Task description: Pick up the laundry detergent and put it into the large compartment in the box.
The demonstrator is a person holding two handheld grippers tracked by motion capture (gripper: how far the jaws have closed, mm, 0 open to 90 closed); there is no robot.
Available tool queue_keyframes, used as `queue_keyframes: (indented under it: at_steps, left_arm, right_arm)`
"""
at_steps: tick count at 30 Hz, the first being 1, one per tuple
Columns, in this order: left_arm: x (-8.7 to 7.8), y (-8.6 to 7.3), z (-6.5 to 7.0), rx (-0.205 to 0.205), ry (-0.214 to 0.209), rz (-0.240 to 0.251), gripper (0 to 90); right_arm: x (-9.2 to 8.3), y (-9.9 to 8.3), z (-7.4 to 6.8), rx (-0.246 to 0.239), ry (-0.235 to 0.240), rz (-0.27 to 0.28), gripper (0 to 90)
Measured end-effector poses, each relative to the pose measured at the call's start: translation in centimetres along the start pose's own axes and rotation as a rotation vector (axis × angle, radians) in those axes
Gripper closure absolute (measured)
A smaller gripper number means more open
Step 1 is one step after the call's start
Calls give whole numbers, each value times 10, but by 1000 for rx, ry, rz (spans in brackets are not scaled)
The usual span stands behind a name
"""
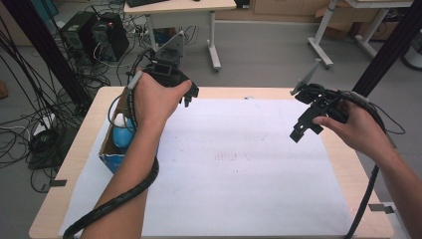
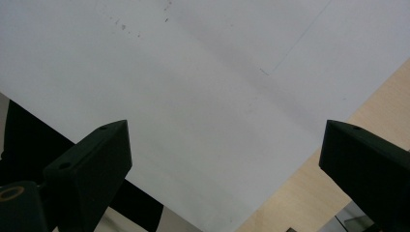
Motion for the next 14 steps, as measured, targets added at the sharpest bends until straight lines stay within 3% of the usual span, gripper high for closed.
queue_keyframes:
  at_steps: [8, 14]
  left_arm:
    - [2, -2, -4, -3, -3, -4, 97]
    - [-1, -5, -5, -4, -10, 23, 96]
  right_arm:
    - [0, 1, -1, 3, -3, 0, 45]
    - [0, 1, -4, -11, -9, 3, 45]
Point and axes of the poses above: each handheld gripper's, and its own axes: x roughly forward along the jaws, y roughly out of its top, z roughly to its right, the point moved 6 cm from there along x, roughly forward along the jaws, and after that the axes turned 6 degrees about z, right-handed, at the moved point
